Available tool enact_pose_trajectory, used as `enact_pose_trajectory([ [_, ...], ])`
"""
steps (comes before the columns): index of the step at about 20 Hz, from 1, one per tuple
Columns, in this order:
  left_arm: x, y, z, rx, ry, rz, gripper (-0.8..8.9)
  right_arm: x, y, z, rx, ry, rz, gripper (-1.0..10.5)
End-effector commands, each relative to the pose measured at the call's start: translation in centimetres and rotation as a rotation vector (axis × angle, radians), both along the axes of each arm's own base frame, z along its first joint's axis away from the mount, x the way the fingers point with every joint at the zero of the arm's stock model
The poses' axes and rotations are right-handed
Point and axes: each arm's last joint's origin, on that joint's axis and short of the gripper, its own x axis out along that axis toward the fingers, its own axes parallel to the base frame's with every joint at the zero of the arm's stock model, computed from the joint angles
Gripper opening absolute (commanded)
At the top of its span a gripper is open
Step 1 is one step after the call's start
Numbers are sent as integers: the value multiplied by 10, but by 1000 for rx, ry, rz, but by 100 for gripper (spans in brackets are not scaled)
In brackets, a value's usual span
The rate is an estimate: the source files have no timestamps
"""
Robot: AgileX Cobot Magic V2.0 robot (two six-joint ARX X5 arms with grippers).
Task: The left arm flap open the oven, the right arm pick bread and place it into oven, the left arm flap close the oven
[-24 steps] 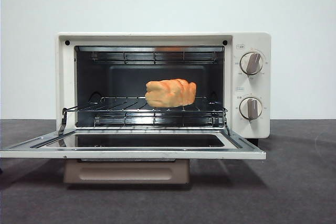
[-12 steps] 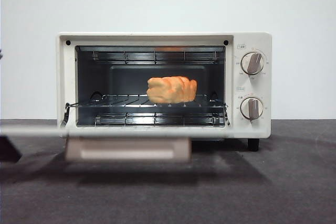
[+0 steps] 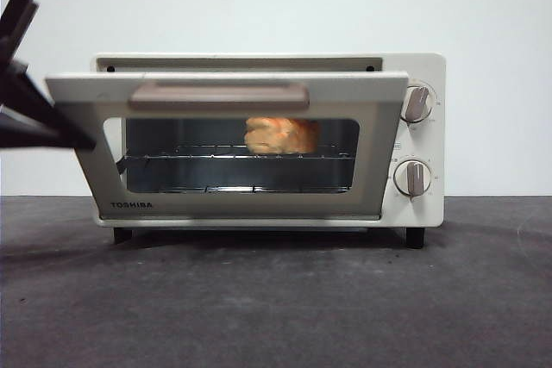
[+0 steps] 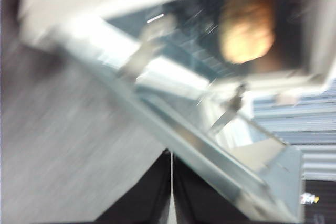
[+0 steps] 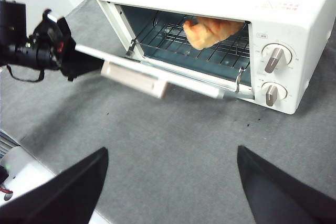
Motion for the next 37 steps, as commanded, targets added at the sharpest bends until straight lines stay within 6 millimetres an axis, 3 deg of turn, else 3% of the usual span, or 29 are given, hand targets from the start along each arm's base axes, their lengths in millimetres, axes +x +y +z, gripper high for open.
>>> enact_pose_trajectory([
  [1, 9, 0, 14, -7, -23, 44, 10, -1, 0, 6, 28, -14, 4, 391],
  [11, 29, 1, 62, 23, -168, 123, 10, -1, 0, 6, 27, -14, 3, 391],
  [18, 19, -2, 83, 69, -232, 59, 10, -1, 0, 6, 21, -20, 6, 391],
  [25, -28, -3, 117, 216, -432, 8, 10, 0, 0, 7, 16, -47, 16, 391],
  [31, -91, 0, 143, 381, -660, 25, 10, 0, 1, 8, 5, -70, 27, 391],
  [37, -152, 6, 150, 548, -816, 80, 10, 0, 1, 8, -11, -86, 37, 391],
])
